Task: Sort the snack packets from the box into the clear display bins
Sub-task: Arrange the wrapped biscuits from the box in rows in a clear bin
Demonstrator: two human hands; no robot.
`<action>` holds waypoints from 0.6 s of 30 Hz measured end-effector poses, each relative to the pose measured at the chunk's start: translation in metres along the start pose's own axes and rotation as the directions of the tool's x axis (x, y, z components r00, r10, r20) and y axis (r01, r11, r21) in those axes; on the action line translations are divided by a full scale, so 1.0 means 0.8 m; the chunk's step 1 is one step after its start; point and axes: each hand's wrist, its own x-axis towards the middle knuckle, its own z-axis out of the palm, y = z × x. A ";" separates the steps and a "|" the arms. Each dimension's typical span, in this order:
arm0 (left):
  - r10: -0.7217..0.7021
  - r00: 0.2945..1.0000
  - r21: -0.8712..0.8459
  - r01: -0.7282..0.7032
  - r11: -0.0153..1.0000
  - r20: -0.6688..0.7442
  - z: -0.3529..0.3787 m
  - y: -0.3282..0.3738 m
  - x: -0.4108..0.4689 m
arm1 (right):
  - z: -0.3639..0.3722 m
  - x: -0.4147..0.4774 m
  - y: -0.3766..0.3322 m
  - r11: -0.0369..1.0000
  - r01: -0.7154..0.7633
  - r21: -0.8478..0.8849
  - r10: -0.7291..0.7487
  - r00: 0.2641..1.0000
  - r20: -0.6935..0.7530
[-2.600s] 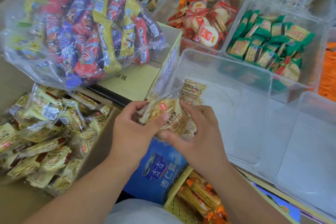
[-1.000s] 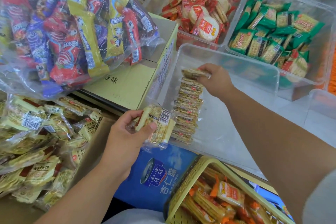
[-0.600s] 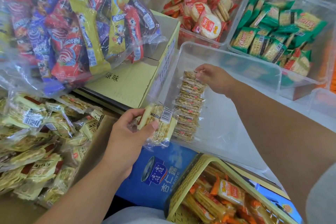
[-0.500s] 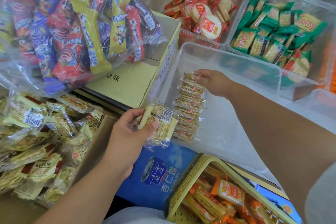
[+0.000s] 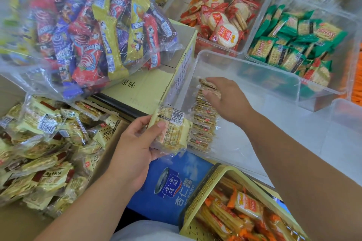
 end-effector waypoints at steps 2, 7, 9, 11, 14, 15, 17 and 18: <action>-0.011 1.000 -0.035 0.011 0.999 -0.005 0.002 0.004 -0.004 | -0.006 -0.047 -0.040 0.972 0.147 0.184 -0.152 0.988 0.013; 0.001 1.000 0.035 -0.001 0.999 0.009 0.010 0.005 -0.018 | 0.015 -0.139 -0.093 0.916 0.402 -0.011 -0.402 0.915 -0.031; 0.013 1.000 0.090 -0.014 0.996 0.011 0.016 0.004 -0.024 | 0.021 -0.153 -0.097 0.941 0.337 0.018 -0.336 0.941 -0.043; 0.041 0.999 0.133 -0.040 0.990 -0.006 0.019 0.001 -0.028 | 0.021 -0.164 -0.096 0.958 0.249 0.144 -0.249 0.968 -0.019; 0.065 0.998 0.250 -0.056 0.967 -0.026 0.016 -0.003 -0.030 | 0.016 -0.171 -0.090 0.856 0.075 0.511 -0.081 0.997 -0.010; 0.069 0.997 0.295 -0.057 0.954 -0.028 0.015 -0.004 -0.030 | 0.013 -0.172 -0.088 0.738 -0.020 0.674 0.004 1.000 0.025; 0.078 0.997 0.340 -0.074 0.938 0.002 0.013 -0.006 -0.033 | 0.008 -0.170 -0.083 0.359 -0.253 0.898 0.117 0.967 0.226; 0.077 0.996 0.346 -0.085 0.934 0.038 0.012 -0.006 -0.035 | 0.005 -0.171 -0.082 0.210 -0.347 0.914 0.128 0.937 0.326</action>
